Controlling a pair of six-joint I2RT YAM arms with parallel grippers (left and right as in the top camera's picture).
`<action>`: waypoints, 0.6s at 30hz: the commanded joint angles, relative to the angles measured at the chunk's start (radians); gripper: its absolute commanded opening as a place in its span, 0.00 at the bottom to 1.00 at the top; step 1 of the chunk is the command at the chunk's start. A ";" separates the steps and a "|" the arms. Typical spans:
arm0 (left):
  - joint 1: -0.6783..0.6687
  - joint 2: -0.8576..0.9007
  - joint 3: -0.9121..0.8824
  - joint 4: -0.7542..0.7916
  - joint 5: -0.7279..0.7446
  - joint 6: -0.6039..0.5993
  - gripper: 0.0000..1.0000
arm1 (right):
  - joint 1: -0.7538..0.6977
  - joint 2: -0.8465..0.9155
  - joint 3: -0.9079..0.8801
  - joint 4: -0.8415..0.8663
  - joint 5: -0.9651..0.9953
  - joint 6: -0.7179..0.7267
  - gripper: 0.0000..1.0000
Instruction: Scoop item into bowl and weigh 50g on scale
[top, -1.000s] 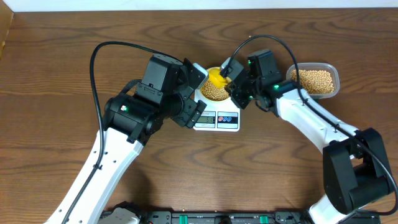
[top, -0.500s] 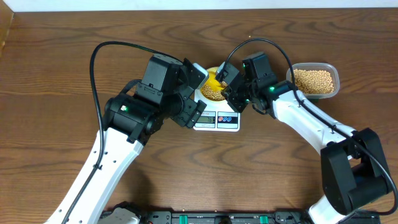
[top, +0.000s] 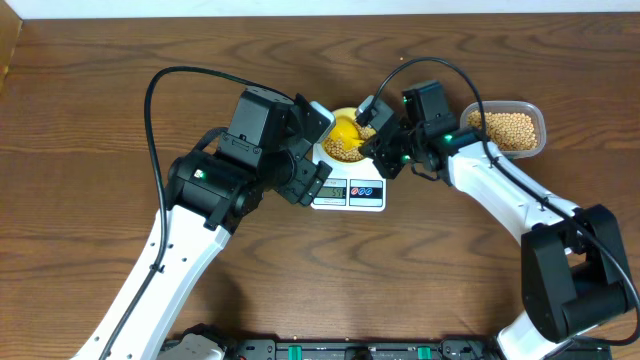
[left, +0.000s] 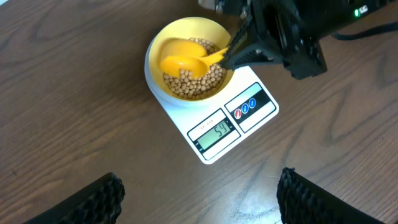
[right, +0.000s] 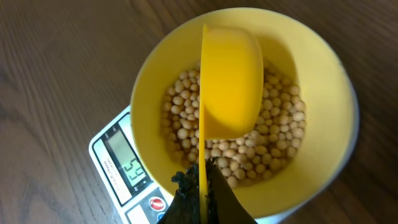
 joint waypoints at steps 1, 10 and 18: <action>0.004 0.001 0.008 -0.002 0.012 0.009 0.81 | -0.022 0.011 0.008 0.000 -0.032 0.017 0.01; 0.004 0.001 0.008 -0.002 0.012 0.009 0.81 | -0.038 0.009 0.010 0.018 -0.057 0.017 0.01; 0.004 0.001 0.008 -0.002 0.012 0.009 0.81 | -0.039 -0.006 0.010 0.048 -0.122 0.065 0.01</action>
